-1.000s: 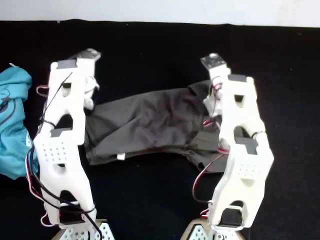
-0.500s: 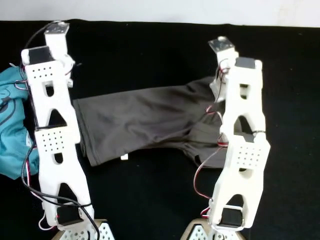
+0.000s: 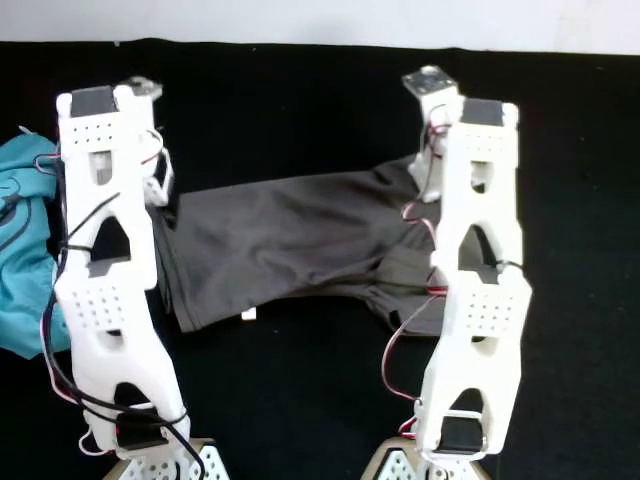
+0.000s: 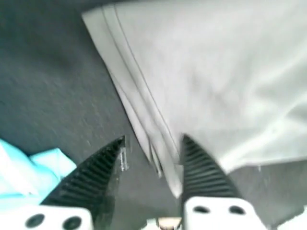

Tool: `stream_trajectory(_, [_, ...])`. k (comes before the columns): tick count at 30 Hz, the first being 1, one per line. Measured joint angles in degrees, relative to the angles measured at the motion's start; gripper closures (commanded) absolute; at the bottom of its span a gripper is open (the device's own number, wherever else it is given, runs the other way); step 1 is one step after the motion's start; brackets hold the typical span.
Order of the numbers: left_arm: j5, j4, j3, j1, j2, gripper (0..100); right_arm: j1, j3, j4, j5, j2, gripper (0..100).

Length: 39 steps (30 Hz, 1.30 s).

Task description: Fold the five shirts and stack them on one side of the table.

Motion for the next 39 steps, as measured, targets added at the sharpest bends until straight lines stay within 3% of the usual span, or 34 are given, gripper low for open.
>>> stream_trajectory(6, [1.76,-5.1,4.31,0.0,0.18,79,-1.76,0.0,0.35,0.0,0.35,97.0])
stream_trajectory(13, [3.96,-12.13,4.48,0.35,3.96,95,-1.67,-0.09,1.32,0.0,0.35,97.0])
stream_trajectory(17, [4.22,-12.22,2.11,0.35,3.96,98,-1.67,-0.09,1.41,0.0,0.35,97.0])
stream_trajectory(24, [4.31,-12.48,0.26,0.7,3.96,97,-2.02,-0.09,1.41,0.0,0.35,97.0])
stream_trajectory(31, [5.1,-7.03,0.26,1.49,3.96,80,-1.93,-0.09,1.41,0.0,0.53,97.0])
stream_trajectory(39, [17.76,-3.78,0.26,1.49,3.96,83,-1.93,-0.09,2.2,0.0,0.53,97.0])
